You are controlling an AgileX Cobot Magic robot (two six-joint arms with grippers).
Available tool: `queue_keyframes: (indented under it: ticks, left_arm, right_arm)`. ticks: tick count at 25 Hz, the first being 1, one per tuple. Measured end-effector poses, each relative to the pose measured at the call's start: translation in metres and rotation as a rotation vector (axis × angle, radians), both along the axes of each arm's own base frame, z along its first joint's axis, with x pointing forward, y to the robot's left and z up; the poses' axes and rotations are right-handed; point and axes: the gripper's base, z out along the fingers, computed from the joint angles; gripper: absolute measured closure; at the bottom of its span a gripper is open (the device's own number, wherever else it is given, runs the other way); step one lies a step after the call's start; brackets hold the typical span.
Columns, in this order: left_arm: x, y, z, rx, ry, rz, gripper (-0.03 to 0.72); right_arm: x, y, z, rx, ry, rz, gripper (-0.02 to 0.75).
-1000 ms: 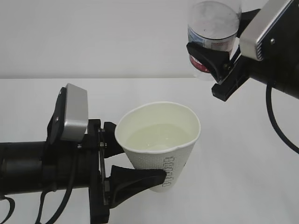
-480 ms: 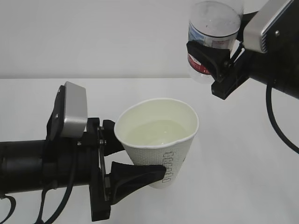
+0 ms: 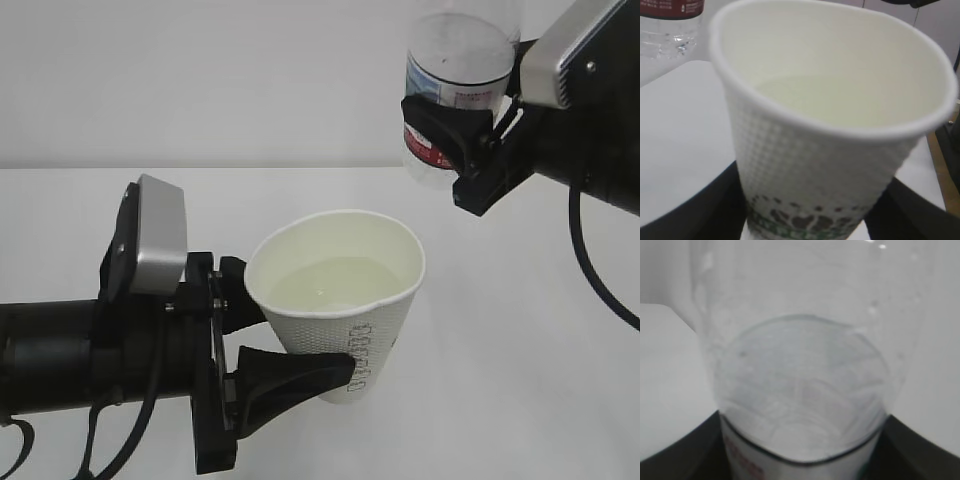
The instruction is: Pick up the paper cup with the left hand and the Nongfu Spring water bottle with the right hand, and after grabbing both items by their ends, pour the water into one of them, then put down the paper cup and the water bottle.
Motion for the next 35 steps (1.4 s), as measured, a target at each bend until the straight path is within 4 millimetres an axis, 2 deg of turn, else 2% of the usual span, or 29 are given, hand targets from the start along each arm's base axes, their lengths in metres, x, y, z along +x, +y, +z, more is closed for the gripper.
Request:
queue_keyframes:
  ticks: [5, 14, 23, 35]
  left_arm:
    - [0.000, 0.000, 0.000, 0.000, 0.000, 0.000, 0.202]
    - [0.000, 0.000, 0.000, 0.000, 0.000, 0.000, 0.202]
    - [0.000, 0.000, 0.000, 0.000, 0.000, 0.000, 0.202]
    - [0.000, 0.000, 0.000, 0.000, 0.000, 0.000, 0.202]
  right_arm:
    - [0.003, -0.003, -0.002, 0.036, 0.030, -0.041, 0.253]
    - [0.018, -0.002, -0.030, 0.055, 0.140, -0.088, 0.253]
    - [0.028, -0.006, -0.046, 0.129, 0.221, -0.178, 0.253]
    - [0.034, -0.017, -0.046, 0.159, 0.205, -0.308, 0.253]
